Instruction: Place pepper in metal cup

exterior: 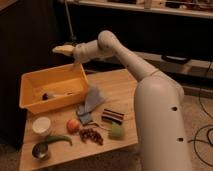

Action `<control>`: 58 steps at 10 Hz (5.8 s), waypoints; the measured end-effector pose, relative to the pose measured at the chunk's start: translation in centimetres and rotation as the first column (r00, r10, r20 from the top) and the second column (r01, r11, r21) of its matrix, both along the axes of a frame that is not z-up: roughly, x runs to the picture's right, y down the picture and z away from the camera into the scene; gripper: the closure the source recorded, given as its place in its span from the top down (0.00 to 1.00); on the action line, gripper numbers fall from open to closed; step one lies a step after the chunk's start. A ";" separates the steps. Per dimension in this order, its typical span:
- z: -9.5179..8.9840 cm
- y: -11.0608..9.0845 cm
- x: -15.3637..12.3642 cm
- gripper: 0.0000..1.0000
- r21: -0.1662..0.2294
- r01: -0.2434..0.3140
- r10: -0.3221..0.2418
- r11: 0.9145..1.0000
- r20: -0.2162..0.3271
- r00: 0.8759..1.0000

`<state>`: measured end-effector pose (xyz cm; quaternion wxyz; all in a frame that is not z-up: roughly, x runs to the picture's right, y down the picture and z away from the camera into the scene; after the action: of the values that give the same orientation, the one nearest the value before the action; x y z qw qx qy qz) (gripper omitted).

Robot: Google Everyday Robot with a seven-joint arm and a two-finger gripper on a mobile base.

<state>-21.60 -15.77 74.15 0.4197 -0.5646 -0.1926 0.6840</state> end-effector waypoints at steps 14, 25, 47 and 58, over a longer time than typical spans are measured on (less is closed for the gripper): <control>0.0 0.0 0.0 0.80 0.000 0.000 0.000 1.000 0.000 1.000; -0.1 -0.2 -0.1 0.80 0.008 0.018 -0.017 1.000 -0.004 1.000; -4.9 8.7 1.2 0.80 0.374 0.578 -0.507 0.725 -0.277 0.816; -11.1 19.1 -1.4 0.80 0.543 0.607 -0.592 0.581 -0.229 0.772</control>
<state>-22.97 3.33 63.07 0.7809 -0.4291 -0.1879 0.4133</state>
